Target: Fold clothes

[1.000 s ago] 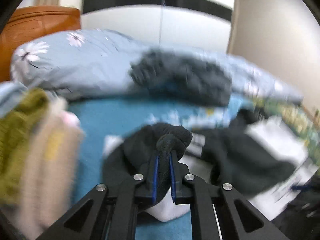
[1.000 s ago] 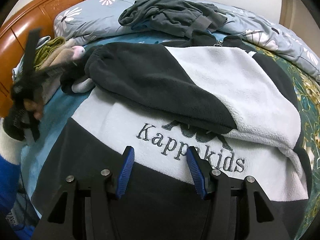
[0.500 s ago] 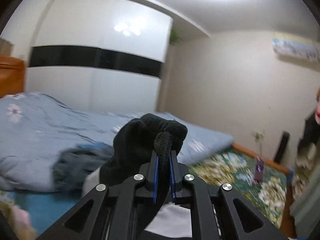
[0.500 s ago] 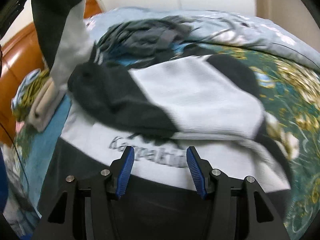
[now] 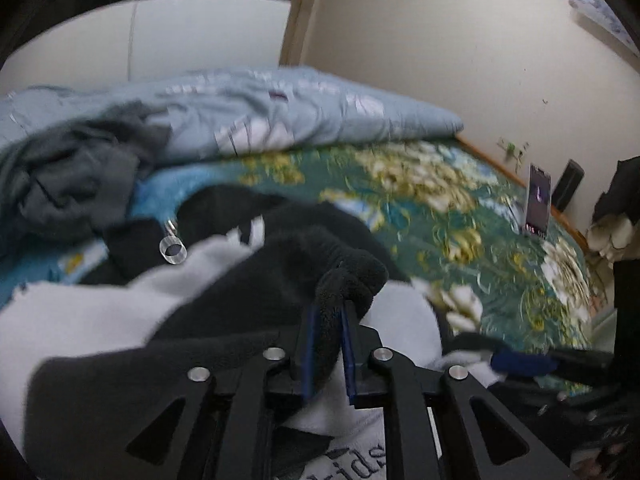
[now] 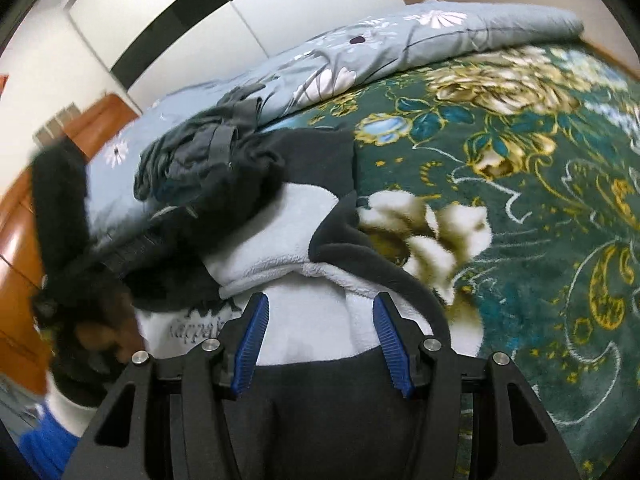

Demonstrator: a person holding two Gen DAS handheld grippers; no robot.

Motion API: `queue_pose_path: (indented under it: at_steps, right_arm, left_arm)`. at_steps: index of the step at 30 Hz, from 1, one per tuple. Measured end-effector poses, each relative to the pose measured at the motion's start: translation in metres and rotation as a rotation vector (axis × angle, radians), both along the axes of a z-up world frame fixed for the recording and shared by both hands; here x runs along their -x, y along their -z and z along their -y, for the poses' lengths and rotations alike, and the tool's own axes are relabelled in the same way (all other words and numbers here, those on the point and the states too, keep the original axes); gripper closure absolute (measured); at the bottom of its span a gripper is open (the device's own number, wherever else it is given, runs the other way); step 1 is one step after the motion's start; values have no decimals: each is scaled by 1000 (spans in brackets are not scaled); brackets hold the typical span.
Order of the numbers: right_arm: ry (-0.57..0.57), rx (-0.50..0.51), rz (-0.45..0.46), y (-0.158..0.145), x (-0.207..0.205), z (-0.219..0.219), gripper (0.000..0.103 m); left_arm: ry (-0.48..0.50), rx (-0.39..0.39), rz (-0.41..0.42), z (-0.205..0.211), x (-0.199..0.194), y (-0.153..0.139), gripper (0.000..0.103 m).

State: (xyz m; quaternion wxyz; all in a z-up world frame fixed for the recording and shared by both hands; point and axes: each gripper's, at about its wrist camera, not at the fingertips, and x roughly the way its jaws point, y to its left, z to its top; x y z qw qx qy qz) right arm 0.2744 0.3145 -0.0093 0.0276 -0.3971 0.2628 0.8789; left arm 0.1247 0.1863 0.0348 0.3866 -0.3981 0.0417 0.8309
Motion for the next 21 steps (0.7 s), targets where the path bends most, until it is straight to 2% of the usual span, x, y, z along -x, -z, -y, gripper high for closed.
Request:
queue_pose_path:
  at_steps: [2, 3, 4, 5, 6, 9, 11, 14, 16, 21]
  right_arm:
    - [4, 5, -8, -1, 2, -1, 47]
    - [6, 5, -12, -2, 3, 0, 47]
    - [10, 10, -18, -3, 4, 1, 47]
    - [13, 21, -28, -4, 6, 1, 47]
    - [14, 32, -39, -6, 7, 1, 47]
    - [3, 49, -71, -12, 13, 8, 47]
    - [-23, 61, -87, -15, 22, 15, 47]
    - [-55, 101, -88, -12, 43, 22, 47]
    - [-47, 131, -70, -4, 61, 22, 47]
    - [45, 253, -8, 18, 92, 10, 47]
  left_arm:
    - [-1, 9, 41, 1, 0, 9, 68]
    - [-2, 0, 55, 7, -2, 7, 65]
    - [-2, -10, 68, 14, -5, 6, 56]
    - [-3, -20, 82, 22, -8, 4, 52]
    - [-8, -37, 70, 34, -15, -1, 45]
    - [-38, -70, 4, 75, -37, -19, 38]
    - [-134, -16, -135, 112, -54, -27, 27]
    - [-322, 133, -286, 159, -67, -21, 25]
    - [-392, 178, -243, 187, -58, -5, 25]
    - [-464, 139, -119, 217, -31, 23, 25]
